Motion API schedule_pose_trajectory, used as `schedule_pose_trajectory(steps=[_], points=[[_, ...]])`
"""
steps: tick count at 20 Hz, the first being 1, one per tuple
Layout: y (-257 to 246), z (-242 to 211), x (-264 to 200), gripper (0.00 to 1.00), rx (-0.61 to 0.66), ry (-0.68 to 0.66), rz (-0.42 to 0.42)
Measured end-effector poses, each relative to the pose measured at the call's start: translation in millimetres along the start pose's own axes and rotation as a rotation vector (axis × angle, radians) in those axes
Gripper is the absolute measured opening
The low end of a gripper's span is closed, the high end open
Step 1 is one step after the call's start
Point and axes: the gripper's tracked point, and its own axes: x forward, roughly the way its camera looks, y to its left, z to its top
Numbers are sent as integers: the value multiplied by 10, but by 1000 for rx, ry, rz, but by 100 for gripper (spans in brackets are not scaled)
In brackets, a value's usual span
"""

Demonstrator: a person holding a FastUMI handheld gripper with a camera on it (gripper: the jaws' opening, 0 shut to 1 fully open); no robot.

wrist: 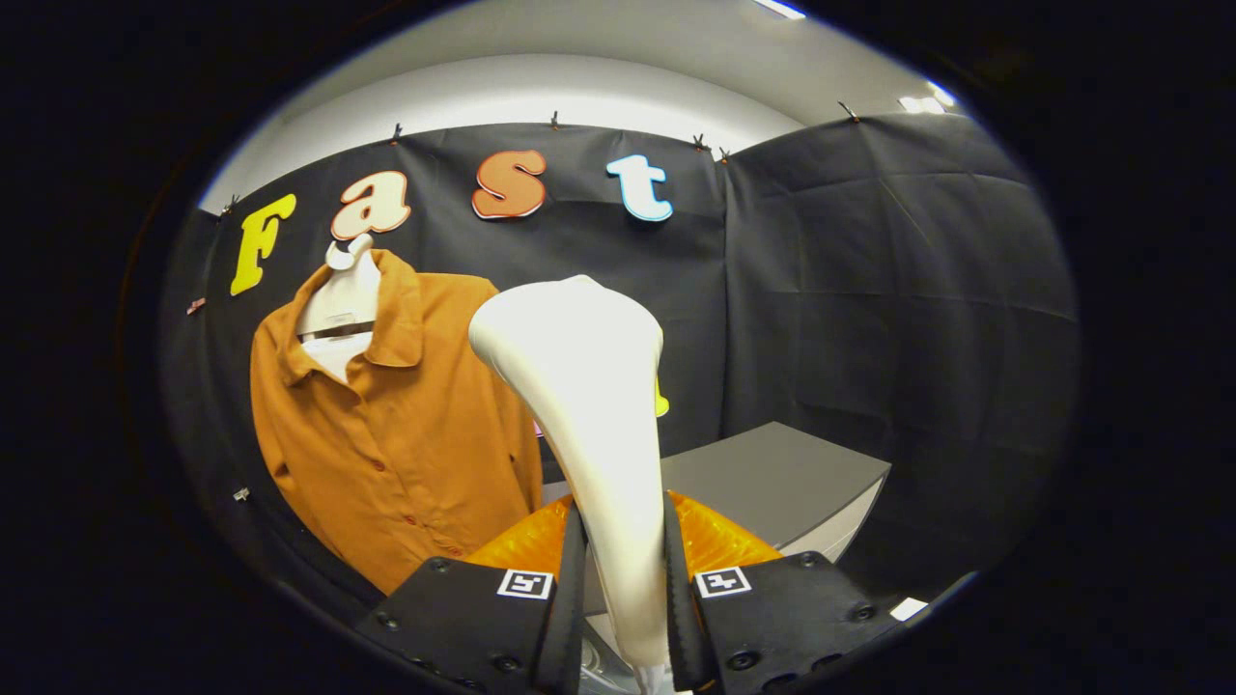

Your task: Iron the clothes twice with a garment steamer, once on the left side and once on the right side.

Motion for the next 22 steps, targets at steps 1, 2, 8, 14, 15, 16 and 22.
schedule_pose_trajectory(steps=[1,2,8,14,15,16,22], points=[[92,-1,-67,39,-2,-4,7],[181,-5,-123,39,-3,-6,15],[732,-64,-317,39,-19,-9,79],[1073,-212,-202,39,-32,34,88],[1121,-235,-151,39,-37,42,90],[1180,-261,-103,39,-41,49,92],[1397,-390,277,39,-67,101,94]])
